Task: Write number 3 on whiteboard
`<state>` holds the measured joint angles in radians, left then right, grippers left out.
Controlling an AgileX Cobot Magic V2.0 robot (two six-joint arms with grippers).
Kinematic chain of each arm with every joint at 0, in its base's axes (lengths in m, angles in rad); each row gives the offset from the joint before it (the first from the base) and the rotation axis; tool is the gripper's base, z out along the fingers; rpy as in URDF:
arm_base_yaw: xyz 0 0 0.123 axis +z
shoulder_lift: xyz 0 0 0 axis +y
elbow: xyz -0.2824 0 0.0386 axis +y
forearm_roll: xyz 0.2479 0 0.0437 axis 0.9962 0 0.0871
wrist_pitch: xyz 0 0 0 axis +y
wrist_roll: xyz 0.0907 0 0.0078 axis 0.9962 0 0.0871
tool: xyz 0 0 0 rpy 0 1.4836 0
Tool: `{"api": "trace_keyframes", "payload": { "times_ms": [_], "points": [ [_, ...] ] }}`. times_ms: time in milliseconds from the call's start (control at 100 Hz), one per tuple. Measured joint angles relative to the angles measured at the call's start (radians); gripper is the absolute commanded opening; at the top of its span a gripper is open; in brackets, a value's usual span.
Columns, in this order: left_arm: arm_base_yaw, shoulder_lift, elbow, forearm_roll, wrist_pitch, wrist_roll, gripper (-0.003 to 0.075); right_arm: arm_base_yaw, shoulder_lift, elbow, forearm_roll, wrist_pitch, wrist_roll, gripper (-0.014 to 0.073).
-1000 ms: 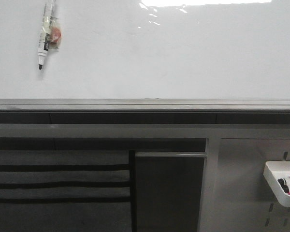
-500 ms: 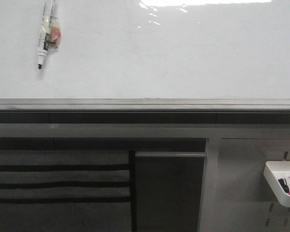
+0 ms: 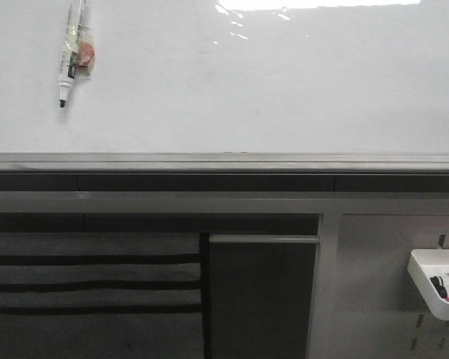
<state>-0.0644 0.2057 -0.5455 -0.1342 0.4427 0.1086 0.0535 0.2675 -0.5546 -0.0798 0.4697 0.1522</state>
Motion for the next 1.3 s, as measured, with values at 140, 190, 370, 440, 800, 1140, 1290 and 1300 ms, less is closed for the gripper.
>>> {"api": "trace_keyframes", "payload": {
  "times_ms": [140,190,370,440,800,1140,1290,1300],
  "points": [
    [0.000,0.053,-0.020,0.009,-0.006,0.000,-0.0018,0.000,0.083,-0.056,0.000,0.002,0.000,-0.0074],
    [0.000,0.061,-0.020,0.011,-0.006,0.000,-0.0018,0.000,0.101,-0.056,0.000,0.002,0.000,-0.0074],
    [0.000,0.066,-0.020,0.013,-0.006,0.000,-0.0018,0.000,0.121,-0.056,0.000,0.010,0.000,-0.0074],
    [0.000,0.066,-0.020,0.013,-0.006,0.000,-0.0018,0.000,0.121,-0.056,0.000,0.012,0.000,-0.0074],
    [0.000,0.066,-0.020,0.013,-0.009,0.000,-0.0015,0.000,0.122,-0.056,0.000,0.018,-0.001,-0.0058],
    [0.000,0.066,-0.020,0.048,-0.009,0.000,0.0320,0.000,0.133,-0.056,-0.015,0.021,-0.001,0.0497],
    [0.000,0.066,-0.020,0.058,-0.009,0.002,0.0517,0.000,0.133,-0.056,-0.018,0.035,-0.001,0.0582],
    [0.000,0.066,-0.020,0.058,-0.009,0.002,0.0520,0.000,0.133,-0.056,-0.018,0.037,-0.001,0.0582]
  ]
}}
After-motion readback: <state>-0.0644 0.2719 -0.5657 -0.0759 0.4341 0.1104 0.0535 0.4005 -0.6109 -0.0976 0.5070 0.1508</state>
